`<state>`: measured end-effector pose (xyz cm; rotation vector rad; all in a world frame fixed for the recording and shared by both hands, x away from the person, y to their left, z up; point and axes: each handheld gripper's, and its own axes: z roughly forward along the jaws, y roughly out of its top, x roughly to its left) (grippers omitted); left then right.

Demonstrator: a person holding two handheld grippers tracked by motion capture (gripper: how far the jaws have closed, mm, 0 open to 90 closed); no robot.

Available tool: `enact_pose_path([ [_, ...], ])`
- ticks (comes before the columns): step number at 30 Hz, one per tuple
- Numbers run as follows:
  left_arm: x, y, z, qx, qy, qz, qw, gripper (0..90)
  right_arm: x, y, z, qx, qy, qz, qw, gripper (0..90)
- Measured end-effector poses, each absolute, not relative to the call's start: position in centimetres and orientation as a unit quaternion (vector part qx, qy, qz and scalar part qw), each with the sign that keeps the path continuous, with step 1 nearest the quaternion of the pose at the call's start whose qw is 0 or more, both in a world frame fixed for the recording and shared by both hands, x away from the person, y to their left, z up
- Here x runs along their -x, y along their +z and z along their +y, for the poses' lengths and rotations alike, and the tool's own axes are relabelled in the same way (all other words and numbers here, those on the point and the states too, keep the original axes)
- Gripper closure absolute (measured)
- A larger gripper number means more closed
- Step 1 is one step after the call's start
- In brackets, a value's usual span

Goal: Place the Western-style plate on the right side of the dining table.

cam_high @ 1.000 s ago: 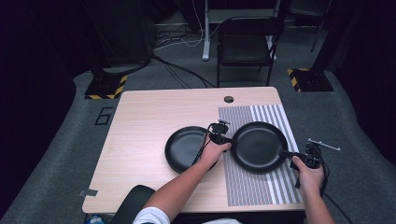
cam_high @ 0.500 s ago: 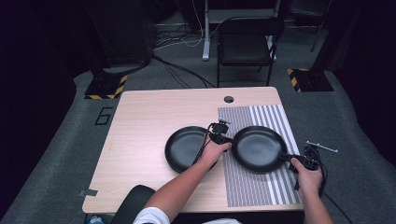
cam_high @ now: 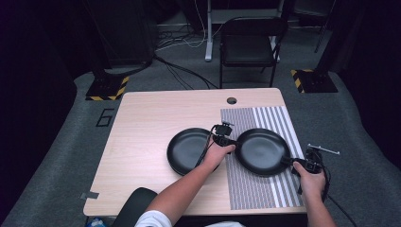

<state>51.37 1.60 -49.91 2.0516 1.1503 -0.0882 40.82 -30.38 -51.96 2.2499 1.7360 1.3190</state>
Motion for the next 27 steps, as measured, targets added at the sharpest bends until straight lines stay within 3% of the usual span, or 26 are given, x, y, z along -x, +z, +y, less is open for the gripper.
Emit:
enact_pose_path([
  [27,-51.2,-49.5,1.8,-0.796,-0.038,0.451,0.403,54.8,-40.3,-50.9,-31.1,-0.71,0.431,0.556,0.032,64.5],
])
